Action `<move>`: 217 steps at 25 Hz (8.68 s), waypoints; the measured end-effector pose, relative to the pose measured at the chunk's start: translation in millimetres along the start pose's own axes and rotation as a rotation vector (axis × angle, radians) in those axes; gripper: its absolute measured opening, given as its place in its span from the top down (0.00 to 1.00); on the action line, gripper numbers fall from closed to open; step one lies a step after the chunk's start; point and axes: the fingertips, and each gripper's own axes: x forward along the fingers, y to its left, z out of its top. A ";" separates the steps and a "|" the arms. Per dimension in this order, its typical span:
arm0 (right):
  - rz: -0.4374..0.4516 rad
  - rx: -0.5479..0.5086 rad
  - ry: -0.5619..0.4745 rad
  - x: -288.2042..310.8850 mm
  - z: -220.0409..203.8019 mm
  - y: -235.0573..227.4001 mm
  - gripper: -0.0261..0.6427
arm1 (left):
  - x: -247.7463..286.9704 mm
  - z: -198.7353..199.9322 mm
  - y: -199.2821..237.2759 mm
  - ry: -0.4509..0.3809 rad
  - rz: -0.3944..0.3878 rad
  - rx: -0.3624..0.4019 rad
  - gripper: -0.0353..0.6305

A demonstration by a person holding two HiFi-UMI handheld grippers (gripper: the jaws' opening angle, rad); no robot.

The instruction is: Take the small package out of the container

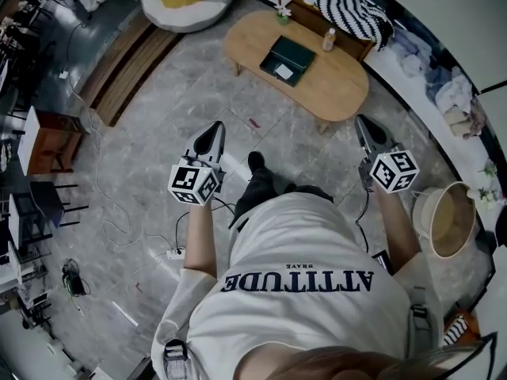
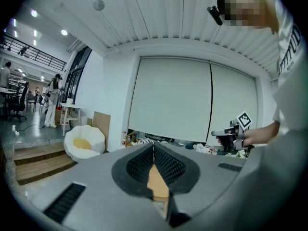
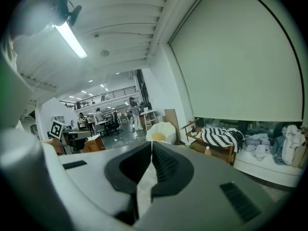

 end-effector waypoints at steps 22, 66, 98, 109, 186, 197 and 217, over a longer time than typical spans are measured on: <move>-0.063 0.019 0.029 139.1 26.2 21.8 0.93 | 97.5 15.5 138.4 0.046 -0.129 -0.030 0.91; -0.114 0.042 0.045 277.4 62.1 -5.5 0.93 | 218.0 32.1 250.2 0.107 -0.226 -0.033 0.91; 0.068 0.177 0.242 399.6 10.3 -213.9 0.93 | 446.2 -42.5 180.1 0.322 -0.243 0.041 0.91; 0.067 0.243 0.267 417.0 -17.1 -236.5 0.93 | 482.7 -73.7 162.7 0.406 -0.322 0.080 0.91; -0.182 0.513 0.307 522.6 -298.4 -300.8 0.93 | 676.4 -601.9 239.5 1.388 -0.438 0.291 0.83; -0.182 0.469 0.301 515.7 -277.5 -302.9 0.93 | 674.3 -551.0 240.0 1.304 -0.434 0.131 0.91; -0.142 0.325 0.281 494.2 -123.6 -248.9 0.93 | 635.7 -323.0 232.5 1.063 -0.452 -0.021 0.91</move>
